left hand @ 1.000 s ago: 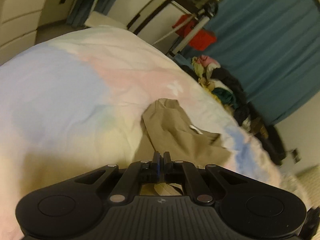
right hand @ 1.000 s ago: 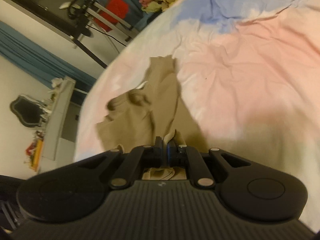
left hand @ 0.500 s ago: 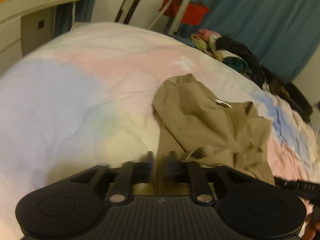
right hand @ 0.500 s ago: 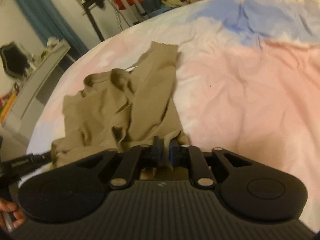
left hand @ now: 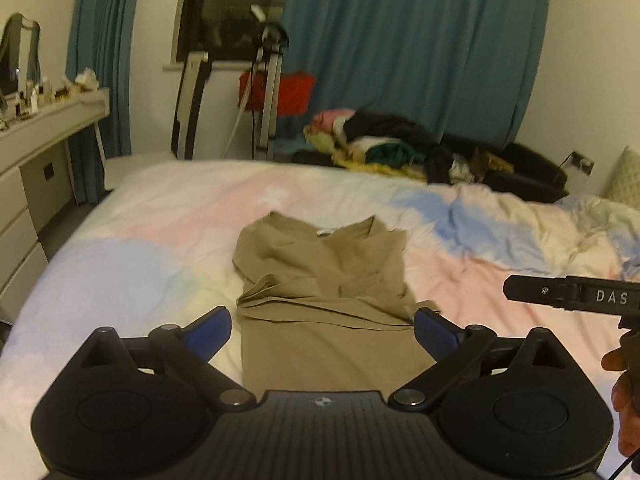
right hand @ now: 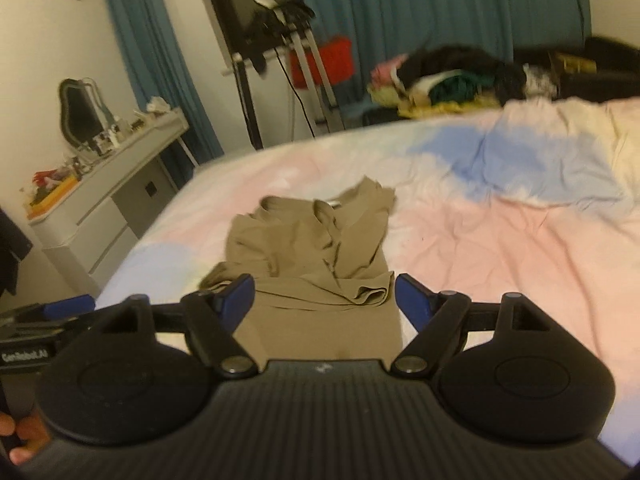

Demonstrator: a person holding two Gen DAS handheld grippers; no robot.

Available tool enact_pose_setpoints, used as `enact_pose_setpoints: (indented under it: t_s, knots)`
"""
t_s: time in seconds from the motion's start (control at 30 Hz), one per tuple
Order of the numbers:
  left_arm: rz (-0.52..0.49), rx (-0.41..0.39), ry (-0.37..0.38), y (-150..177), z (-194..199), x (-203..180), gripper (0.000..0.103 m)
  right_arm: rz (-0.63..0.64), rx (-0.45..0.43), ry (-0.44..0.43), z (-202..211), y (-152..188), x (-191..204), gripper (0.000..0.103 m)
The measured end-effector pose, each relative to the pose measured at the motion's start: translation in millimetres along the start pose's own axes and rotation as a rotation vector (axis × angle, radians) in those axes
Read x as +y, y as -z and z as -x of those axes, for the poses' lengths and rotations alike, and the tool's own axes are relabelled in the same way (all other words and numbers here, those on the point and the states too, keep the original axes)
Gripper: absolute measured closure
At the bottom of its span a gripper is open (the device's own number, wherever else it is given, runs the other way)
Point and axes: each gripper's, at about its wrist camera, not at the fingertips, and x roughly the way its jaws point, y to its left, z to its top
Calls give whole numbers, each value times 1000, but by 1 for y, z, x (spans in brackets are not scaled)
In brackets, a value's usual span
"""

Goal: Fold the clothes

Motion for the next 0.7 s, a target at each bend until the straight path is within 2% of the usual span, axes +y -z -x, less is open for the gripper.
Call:
enact_pose_setpoints:
  t_s: [0.23,0.33,0.47,0.7]
  knots:
    - [-31,-96,17,20,83,-26,2,42,-108,-2,57,33,21,24]
    - [-51,-135,-1,32,91,-28,2,37,-151,-10,66,50,26,24]
    - [-74,-183,-31,46,94,-29,2,33,-163,-16,62,65,25,24]
    - [-113,-214,-16,69,79,-26,2,40,-168,0,50,80,21,24]
